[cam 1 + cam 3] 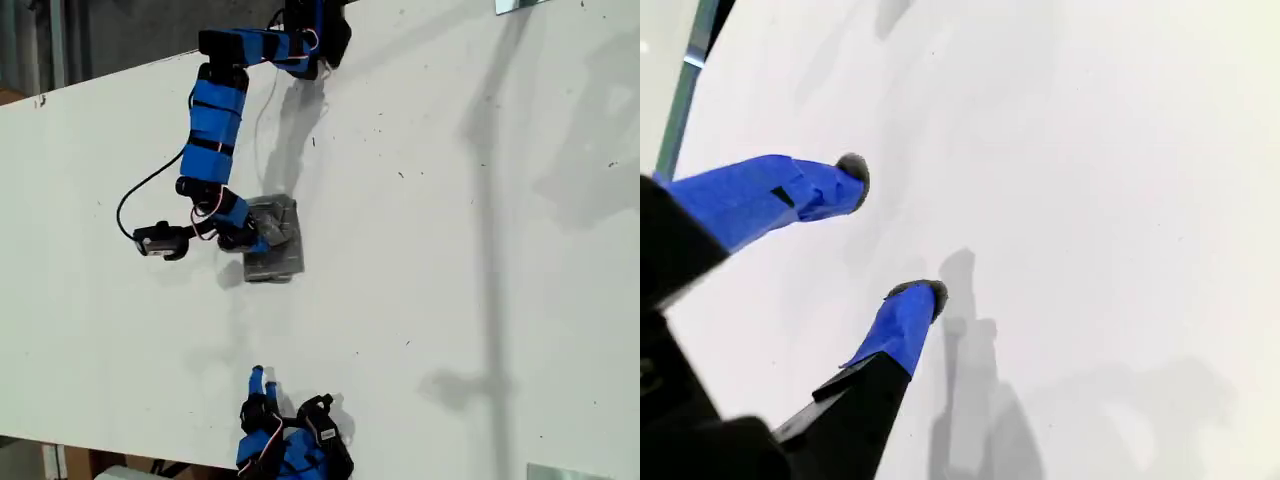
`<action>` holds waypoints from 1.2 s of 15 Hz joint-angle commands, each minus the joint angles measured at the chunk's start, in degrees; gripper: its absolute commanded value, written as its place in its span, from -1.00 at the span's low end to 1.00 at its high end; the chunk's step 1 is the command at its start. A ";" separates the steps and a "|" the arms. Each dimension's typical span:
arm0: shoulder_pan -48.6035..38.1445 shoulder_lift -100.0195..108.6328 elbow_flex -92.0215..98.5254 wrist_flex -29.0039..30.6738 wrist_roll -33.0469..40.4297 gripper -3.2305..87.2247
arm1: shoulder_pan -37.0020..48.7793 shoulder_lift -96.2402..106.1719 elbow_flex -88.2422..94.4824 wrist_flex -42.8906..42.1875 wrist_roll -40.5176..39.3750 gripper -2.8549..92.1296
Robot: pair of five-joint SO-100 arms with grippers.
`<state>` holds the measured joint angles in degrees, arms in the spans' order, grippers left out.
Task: Grasp corners of a square towel and fold twice.
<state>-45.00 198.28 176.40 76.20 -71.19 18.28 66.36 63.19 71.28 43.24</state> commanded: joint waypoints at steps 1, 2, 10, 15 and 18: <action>0.18 0.18 -0.09 -0.35 -1.05 -0.50 | -1.23 2.72 -4.83 -1.76 -2.99 -0.23; 0.35 0.18 -0.09 -0.35 -1.05 -0.51 | -1.32 3.96 -4.92 -2.37 -3.60 -0.22; 3.96 0.18 -0.18 -0.35 -1.14 -0.56 | -7.82 43.07 36.56 5.45 20.57 -0.14; 29.71 0.35 0.70 0.88 -15.82 -0.56 | -26.37 64.07 80.95 -21.88 45.09 -0.09; 34.10 0.00 0.97 0.53 -16.87 -0.57 | -26.02 61.79 85.34 -24.08 47.72 -0.06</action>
<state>-12.92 198.28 177.19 76.46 -86.48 -8.17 127.97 148.10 47.99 89.03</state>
